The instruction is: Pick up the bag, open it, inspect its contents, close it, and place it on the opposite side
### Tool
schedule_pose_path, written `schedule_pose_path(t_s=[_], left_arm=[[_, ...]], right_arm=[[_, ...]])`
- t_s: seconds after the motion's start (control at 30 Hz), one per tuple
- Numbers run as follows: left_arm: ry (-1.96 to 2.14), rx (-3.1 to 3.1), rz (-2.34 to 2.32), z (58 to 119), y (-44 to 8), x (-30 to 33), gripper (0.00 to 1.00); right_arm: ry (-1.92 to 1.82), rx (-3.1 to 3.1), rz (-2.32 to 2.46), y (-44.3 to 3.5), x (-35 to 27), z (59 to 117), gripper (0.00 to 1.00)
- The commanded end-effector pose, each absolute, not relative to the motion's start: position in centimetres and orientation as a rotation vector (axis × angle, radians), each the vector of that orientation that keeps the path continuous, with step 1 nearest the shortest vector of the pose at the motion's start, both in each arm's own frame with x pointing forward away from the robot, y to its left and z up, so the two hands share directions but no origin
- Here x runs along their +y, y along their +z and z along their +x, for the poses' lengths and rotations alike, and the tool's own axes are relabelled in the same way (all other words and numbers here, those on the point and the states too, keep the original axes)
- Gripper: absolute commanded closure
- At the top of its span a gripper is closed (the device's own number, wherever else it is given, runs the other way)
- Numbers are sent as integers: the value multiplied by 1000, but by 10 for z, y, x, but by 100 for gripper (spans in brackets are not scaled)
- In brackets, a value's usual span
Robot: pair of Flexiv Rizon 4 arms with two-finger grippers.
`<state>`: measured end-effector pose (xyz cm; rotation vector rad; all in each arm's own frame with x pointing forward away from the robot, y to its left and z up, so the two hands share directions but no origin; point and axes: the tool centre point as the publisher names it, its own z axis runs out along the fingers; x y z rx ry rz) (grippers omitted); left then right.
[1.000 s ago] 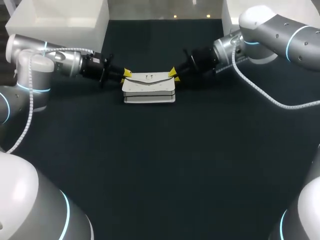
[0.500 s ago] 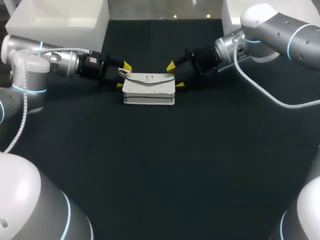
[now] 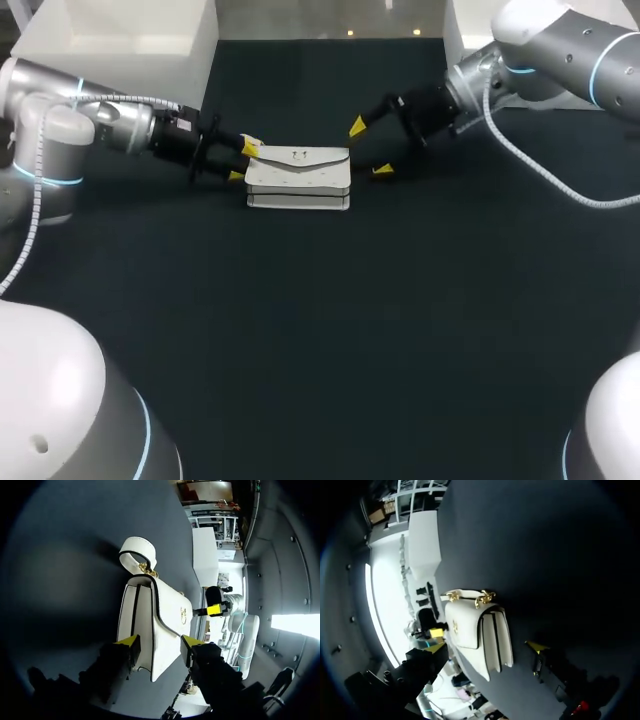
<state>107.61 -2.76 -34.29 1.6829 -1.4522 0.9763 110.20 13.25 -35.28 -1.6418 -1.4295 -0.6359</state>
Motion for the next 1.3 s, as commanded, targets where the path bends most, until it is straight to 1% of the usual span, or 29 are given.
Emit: schedule_pose_path(t_s=[0.03, 0.07, 0.1, 0.17, 0.3, 0.33, 0.43, 0.47, 0.5, 0.53, 0.57, 0.97, 1.3], left_arm=[[971, -1456, 1699, 1068, -342, -28, 45], [968, -1457, 1701, 1068, -343, -29, 51], [964, -1458, 1703, 1069, -344, -29, 52], [940, -1455, 1706, 1071, -347, -30, 60], [905, -1469, 1704, 1071, -350, -34, 59], [903, -1470, 1704, 1070, -351, -34, 60], [895, -1470, 1705, 1069, -352, -34, 70], [892, -1469, 1708, 1069, -352, -34, 74], [889, -1467, 1711, 1069, -353, -34, 87], [885, -1466, 1716, 1069, -353, -33, 98], [884, -1465, 1718, 1069, -354, -33, 100], [882, -1494, 1717, 1070, -350, -15, 100], [849, -1583, 1697, 1076, -344, 31, 100]], right_arm=[[-650, -1435, -1681, -347, 125, 1094, 0], [-647, -1438, -1685, -347, 124, 1094, 0], [-646, -1440, -1687, -347, 123, 1094, 0], [-643, -1448, -1696, -346, 120, 1093, 0], [-631, -1456, -1717, -345, 113, 1094, 0], [-628, -1455, -1724, -345, 112, 1094, 0], [-618, -1459, -1738, -345, 107, 1095, 0], [-617, -1460, -1740, -345, 106, 1095, 0], [-615, -1462, -1743, -345, 105, 1095, 0], [-614, -1462, -1745, -345, 103, 1095, 0], [-610, -1465, -1750, -345, 102, 1096, 0], [-540, -1549, -1809, -337, 75, 1095, 0], [-468, -1632, -1944, -323, 32, 1087, 0]])
